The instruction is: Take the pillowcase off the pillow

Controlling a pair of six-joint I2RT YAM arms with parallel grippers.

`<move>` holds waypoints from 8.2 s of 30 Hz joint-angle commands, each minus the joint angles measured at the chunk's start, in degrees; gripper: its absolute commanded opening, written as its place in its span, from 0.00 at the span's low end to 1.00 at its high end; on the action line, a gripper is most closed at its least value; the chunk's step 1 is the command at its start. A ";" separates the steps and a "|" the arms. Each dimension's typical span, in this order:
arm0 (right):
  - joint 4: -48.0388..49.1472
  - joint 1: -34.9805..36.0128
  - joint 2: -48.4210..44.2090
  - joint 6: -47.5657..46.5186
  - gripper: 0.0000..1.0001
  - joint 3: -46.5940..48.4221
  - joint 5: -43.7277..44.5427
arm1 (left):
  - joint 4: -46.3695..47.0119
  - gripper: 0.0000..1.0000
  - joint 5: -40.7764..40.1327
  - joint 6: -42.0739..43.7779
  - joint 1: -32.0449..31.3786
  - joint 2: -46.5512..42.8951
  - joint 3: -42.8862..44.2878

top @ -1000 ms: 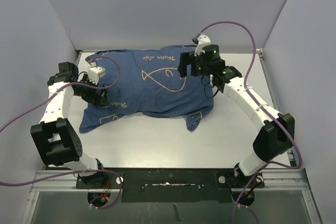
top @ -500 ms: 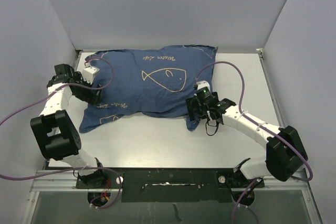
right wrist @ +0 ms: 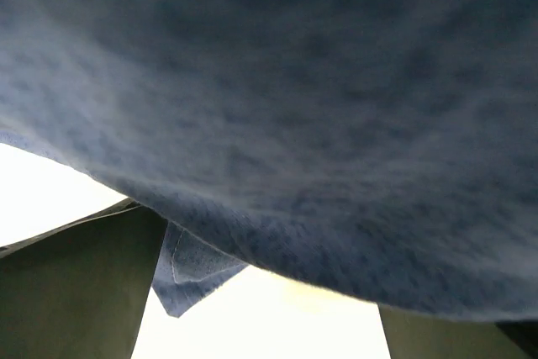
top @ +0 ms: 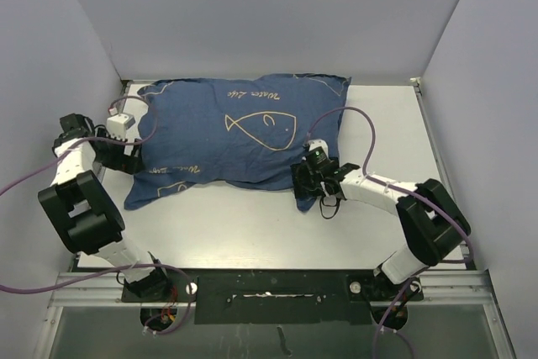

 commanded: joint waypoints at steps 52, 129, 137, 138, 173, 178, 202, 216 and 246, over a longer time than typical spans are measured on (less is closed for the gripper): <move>-22.03 4.57 -38.45 -0.33 0.71 5.50 8.60 | -12.45 0.00 30.36 -4.53 8.76 -13.96 5.21; -21.40 -24.99 5.47 -3.71 0.00 45.94 -11.48 | 0.81 0.42 0.97 -27.43 -13.22 7.52 32.42; -25.66 -26.01 15.64 -5.36 0.36 57.54 -7.68 | -2.25 0.98 3.23 -26.61 -12.44 5.74 39.38; -25.75 -25.97 15.30 -5.39 0.45 57.59 -6.20 | -2.10 0.98 3.90 -26.45 -12.07 4.45 38.67; -9.18 -10.79 10.44 -9.16 0.82 28.70 -11.13 | 7.86 0.00 1.21 -22.39 -14.99 -3.66 7.97; -7.85 -12.00 5.78 -7.77 0.68 21.95 -15.00 | 9.73 0.00 -2.78 -24.43 -17.54 1.74 14.54; -17.09 -4.57 -5.23 -4.81 0.82 29.39 -14.72 | 8.88 0.56 -2.82 -22.66 -22.72 5.41 18.37; -14.65 -3.03 9.21 -9.34 0.83 30.15 -10.92 | 16.50 0.08 -11.09 -21.46 -17.93 4.01 15.99; 2.40 15.24 12.97 -33.07 0.91 55.89 -19.22 | 11.07 0.00 30.04 -56.47 -23.09 2.91 55.04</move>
